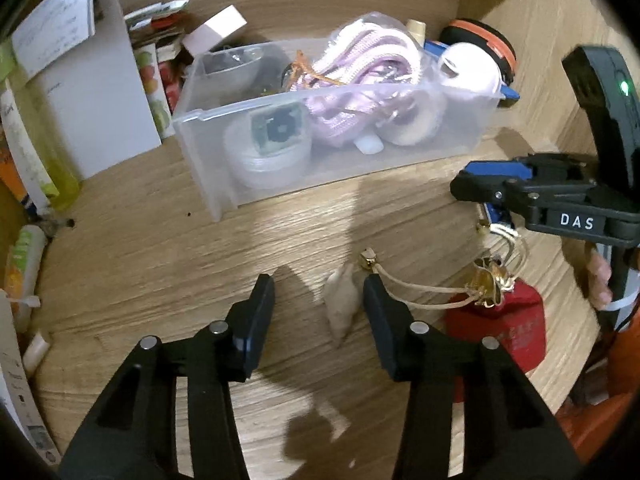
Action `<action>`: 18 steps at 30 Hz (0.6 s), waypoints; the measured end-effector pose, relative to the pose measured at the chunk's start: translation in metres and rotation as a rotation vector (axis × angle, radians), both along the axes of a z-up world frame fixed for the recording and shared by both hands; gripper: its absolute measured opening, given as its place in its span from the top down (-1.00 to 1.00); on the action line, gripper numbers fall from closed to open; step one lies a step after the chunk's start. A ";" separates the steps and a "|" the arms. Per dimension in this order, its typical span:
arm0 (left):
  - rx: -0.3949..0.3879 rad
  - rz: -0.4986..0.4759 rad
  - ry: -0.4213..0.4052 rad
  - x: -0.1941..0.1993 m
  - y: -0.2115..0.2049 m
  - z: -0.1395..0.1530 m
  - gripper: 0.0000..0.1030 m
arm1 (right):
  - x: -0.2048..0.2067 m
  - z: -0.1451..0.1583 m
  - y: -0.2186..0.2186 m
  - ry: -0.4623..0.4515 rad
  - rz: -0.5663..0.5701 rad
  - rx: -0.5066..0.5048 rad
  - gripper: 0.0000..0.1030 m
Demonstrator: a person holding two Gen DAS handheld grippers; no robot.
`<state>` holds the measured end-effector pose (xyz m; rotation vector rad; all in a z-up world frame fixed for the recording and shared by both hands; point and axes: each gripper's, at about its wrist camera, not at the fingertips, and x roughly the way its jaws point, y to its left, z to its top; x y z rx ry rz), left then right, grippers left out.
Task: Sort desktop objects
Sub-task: 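Withdraw both grippers and reach toward the small shell and black clip, then grasp the small shell with left gripper while right grasps the black clip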
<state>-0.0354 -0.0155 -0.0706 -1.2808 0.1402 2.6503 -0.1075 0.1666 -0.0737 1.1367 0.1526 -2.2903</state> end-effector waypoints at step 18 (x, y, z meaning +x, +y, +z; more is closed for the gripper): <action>0.082 0.087 0.009 0.002 -0.023 0.005 0.68 | 0.006 0.003 -0.004 0.008 0.034 -0.014 0.66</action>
